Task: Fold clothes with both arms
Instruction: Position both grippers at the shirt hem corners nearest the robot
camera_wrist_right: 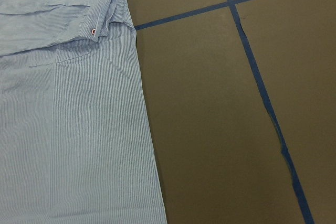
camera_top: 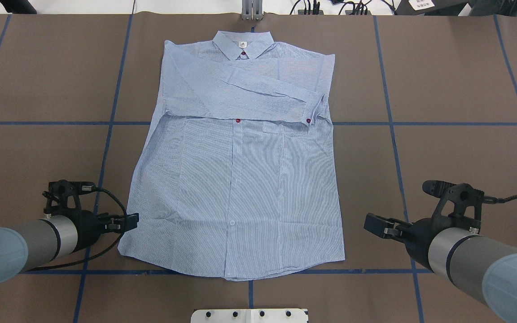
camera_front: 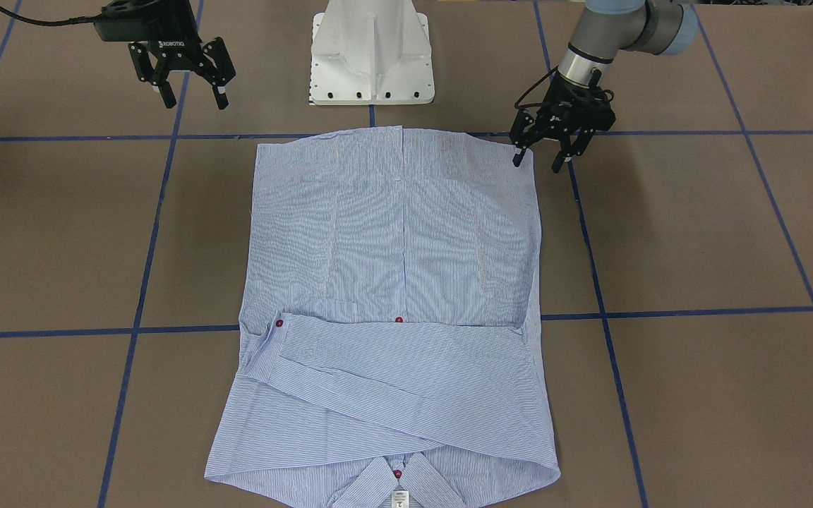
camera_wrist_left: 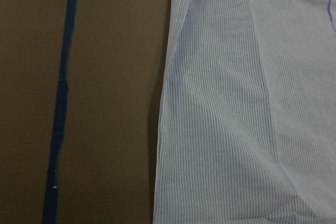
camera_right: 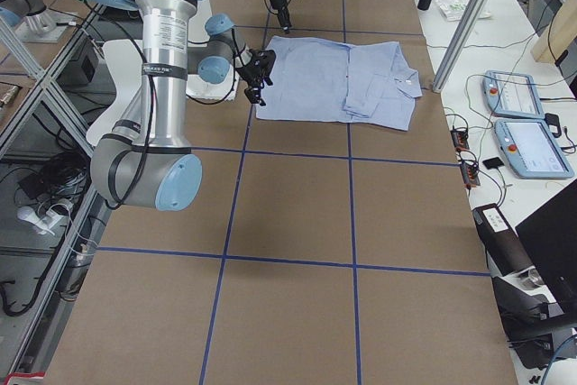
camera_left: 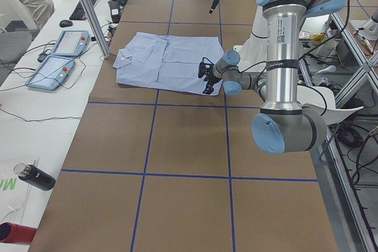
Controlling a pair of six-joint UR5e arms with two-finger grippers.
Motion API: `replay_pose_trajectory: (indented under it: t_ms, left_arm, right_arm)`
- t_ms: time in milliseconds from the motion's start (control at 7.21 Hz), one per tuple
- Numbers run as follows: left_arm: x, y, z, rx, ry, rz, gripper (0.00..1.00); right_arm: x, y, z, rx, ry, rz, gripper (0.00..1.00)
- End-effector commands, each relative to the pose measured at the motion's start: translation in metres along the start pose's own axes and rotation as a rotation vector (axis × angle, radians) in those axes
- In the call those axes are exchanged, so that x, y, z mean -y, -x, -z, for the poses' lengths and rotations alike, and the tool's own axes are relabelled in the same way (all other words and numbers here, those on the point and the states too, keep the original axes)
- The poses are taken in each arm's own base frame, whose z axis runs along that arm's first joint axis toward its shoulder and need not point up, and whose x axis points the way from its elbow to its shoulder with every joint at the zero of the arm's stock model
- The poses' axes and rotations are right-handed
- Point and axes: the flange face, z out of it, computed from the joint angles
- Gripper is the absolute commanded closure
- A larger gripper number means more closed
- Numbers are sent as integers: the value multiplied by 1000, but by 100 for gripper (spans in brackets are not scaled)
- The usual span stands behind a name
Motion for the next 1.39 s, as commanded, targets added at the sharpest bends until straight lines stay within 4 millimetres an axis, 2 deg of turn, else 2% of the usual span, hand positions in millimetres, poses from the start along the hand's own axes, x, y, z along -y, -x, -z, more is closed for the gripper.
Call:
replay_pose_trajectory:
  t_ms: [0,416,1249]
  left_arm:
    - [-20,-5,-6,0,35,-17,41]
    - [-35,-4,-11,36,68,-31,45]
    - [-40,-5,-12,61,84,-39,49]
  right_arm:
    - [0,0,0,1,0,0,0]
    - [-1,0,-1,-2,-6,2,1]
    - [-1,0,-2,-3,-7,2,1]
